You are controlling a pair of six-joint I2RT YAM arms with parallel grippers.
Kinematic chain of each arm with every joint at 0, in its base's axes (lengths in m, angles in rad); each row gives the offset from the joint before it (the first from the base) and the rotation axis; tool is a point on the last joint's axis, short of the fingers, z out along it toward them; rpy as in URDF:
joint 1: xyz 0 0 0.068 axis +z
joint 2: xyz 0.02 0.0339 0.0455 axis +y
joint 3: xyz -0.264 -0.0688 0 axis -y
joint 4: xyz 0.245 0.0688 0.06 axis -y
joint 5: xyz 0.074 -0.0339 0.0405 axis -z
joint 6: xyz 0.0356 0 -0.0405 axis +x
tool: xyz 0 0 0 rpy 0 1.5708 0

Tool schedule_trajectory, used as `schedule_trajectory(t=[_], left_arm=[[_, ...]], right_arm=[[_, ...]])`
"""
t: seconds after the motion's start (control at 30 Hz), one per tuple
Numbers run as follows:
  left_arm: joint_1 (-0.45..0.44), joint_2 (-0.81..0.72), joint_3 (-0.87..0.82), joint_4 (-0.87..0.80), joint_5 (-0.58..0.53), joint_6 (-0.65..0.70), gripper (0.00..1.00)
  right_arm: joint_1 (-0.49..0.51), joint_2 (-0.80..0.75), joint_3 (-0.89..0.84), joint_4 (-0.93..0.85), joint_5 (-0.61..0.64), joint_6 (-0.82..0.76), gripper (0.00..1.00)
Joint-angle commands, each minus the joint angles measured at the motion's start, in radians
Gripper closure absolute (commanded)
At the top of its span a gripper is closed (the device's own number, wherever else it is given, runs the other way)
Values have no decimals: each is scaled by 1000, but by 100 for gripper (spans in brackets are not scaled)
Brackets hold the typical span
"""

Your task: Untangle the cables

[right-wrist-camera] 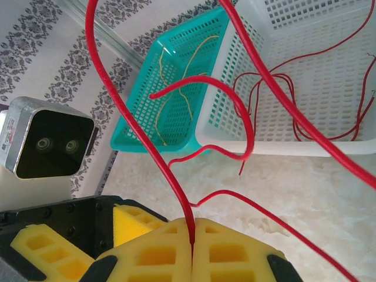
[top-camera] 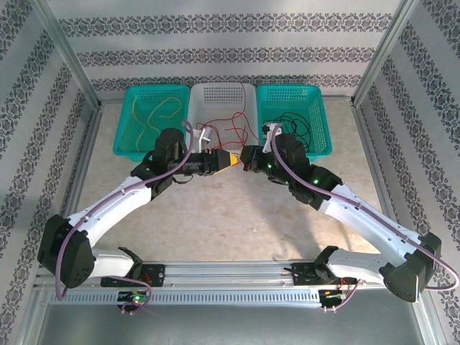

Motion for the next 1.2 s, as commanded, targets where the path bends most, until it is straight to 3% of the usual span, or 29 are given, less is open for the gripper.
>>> schedule_trajectory(t=[0.0,0.27,0.8,1.17], left_arm=[[-10,5,-20,183,39,-94,49],[-11,41,-76,411,58,-249,58],[-13,77,-100,506,55,-313,72],[-12,66,-127,481,-18,-294,100]], right_arm=[[-11,8,17,40,-22,12,98],[-13,23,13,76,-30,42,98],[-16,41,-22,170,-50,120,99],[-39,-15,-116,301,-34,217,100]])
